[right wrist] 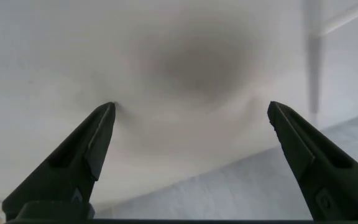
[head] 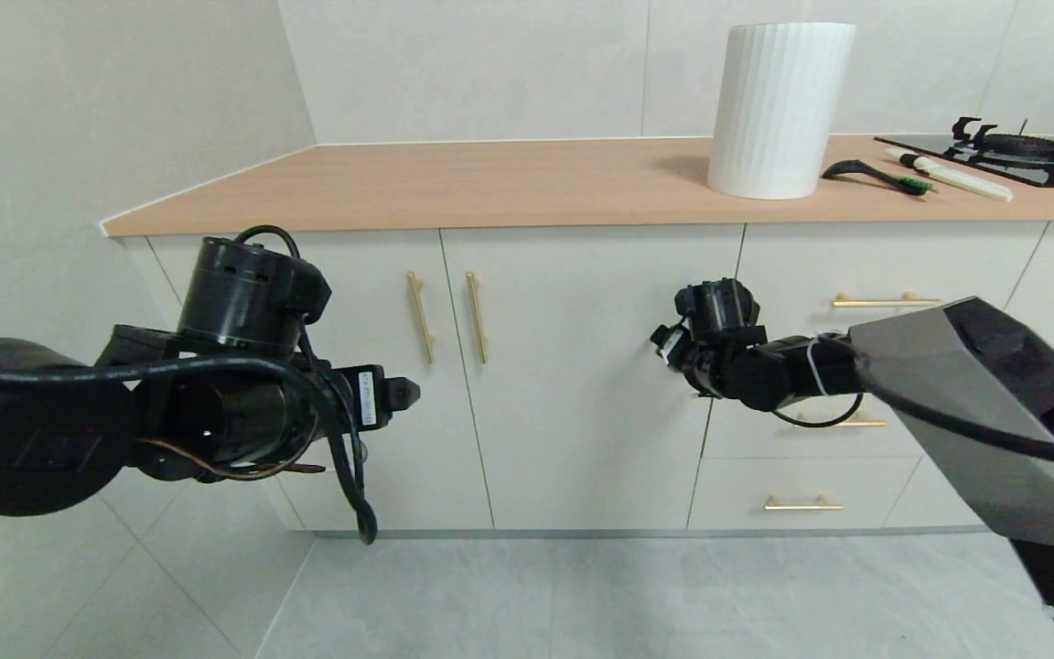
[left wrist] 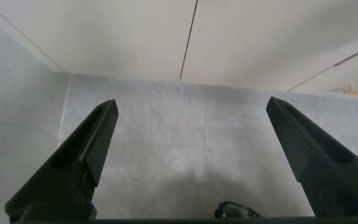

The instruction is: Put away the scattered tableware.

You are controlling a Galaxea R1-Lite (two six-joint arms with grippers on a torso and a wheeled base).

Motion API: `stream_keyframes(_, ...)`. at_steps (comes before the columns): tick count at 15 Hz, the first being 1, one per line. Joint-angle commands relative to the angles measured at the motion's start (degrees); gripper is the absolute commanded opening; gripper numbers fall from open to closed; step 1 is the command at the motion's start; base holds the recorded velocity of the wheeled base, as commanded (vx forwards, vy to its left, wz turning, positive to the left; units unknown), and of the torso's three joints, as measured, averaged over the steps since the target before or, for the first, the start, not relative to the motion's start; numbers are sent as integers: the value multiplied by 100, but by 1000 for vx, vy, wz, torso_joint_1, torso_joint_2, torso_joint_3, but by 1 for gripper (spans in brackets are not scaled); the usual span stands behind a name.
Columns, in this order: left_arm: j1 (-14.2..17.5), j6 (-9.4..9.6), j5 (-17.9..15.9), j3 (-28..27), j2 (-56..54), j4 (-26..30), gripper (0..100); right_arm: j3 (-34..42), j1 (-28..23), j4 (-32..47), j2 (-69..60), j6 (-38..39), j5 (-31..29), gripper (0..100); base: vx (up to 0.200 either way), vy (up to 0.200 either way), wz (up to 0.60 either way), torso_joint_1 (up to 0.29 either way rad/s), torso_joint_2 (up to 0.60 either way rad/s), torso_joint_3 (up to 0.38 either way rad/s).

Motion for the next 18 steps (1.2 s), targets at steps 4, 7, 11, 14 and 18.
stream_keyframes(4,-34,891,5,1133,-1982,3,100,3866,256,-485,-4281,-1412,-83,100,0,0,0,0,0,0)
stream_keyframes(7,-16,1216,5,2214,-3775,38,100,5984,150,-889,-6558,-2467,-91,100,0,0,0,0,0,0)
stream_keyframes(11,28,2543,49,3207,-6342,592,100,7303,-684,-854,-9774,-4005,23,100,0,0,0,0,0,0)
stream_keyframes(14,608,2605,14,3304,-7669,1251,100,7593,-1080,148,-11743,-4981,14,100,0,0,0,0,0,0)
stream_keyframes(18,1197,2614,-3,3462,-8504,1612,100,7795,-2056,1335,-13457,-4989,102,100,0,0,0,0,0,0)
